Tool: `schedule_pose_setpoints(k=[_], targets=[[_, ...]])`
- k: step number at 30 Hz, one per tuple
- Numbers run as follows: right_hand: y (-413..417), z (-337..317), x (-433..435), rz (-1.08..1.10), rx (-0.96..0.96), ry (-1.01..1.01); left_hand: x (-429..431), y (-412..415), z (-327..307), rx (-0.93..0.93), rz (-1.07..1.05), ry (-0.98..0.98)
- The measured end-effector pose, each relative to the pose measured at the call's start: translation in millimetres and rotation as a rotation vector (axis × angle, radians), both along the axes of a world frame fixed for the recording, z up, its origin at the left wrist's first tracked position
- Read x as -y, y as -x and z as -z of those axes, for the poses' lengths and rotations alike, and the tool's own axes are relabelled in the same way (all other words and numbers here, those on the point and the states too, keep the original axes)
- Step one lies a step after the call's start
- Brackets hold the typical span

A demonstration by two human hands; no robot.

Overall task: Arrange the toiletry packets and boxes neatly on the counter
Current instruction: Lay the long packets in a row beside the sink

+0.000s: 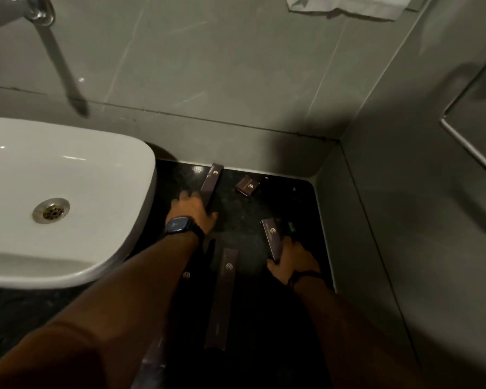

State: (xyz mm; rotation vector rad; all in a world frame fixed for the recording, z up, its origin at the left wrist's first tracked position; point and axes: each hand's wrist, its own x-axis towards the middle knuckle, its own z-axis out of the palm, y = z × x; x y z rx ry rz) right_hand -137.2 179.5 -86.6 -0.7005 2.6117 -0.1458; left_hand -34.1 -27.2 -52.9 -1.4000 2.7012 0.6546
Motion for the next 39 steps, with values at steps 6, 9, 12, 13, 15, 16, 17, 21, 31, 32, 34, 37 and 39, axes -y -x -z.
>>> schedule_pose_setpoints(k=[6,9,12,13,15,16,17,21,31,32,34,37,39], targets=[[11.5,11.7,13.2,0.085,0.064,0.005,42.8,46.7,14.5,0.046,-0.069,-0.067],[12.3,12.6,13.7,0.118,0.083,0.023,48.0,54.3,21.5,0.101,-0.095,-0.134],[12.3,9.3,10.5,0.126,0.078,0.035,43.1,53.9,25.3,0.107,-0.109,-0.162],[11.6,7.0,7.6,0.134,0.077,0.045,39.1,51.9,24.0,0.100,-0.112,-0.166],[9.8,0.0,0.8,0.159,0.075,0.071,26.9,46.3,16.2,0.076,-0.109,-0.159],[8.6,-4.3,-3.8,0.175,0.076,0.089,17.9,43.2,10.9,0.060,-0.108,-0.151],[7.8,-8.0,-8.0,0.193,0.080,0.108,8.2,40.3,5.8,0.043,-0.109,-0.145],[-7.0,-21.4,-36.8,0.284,0.113,0.172,-55.8,21.4,-13.8,-0.039,-0.092,-0.214],[-52.5,-13.5,-92.5,0.338,0.164,0.122,-209.1,-39.0,2.9,0.015,-0.010,-0.347],[-55.0,-10.1,-94.6,0.343,0.162,0.110,-214.5,-43.1,6.9,0.024,-0.011,-0.369],[-59.4,-3.7,-98.8,0.340,0.138,0.086,-223.5,-50.1,14.1,0.035,-0.016,-0.392],[-61.9,6.2,-102.6,0.336,0.118,0.067,-229.5,-56.4,21.8,0.043,-0.009,-0.394],[-62.1,11.7,-102.4,0.336,0.118,0.073,-230.2,-58.1,26.5,0.053,0.013,-0.393]])
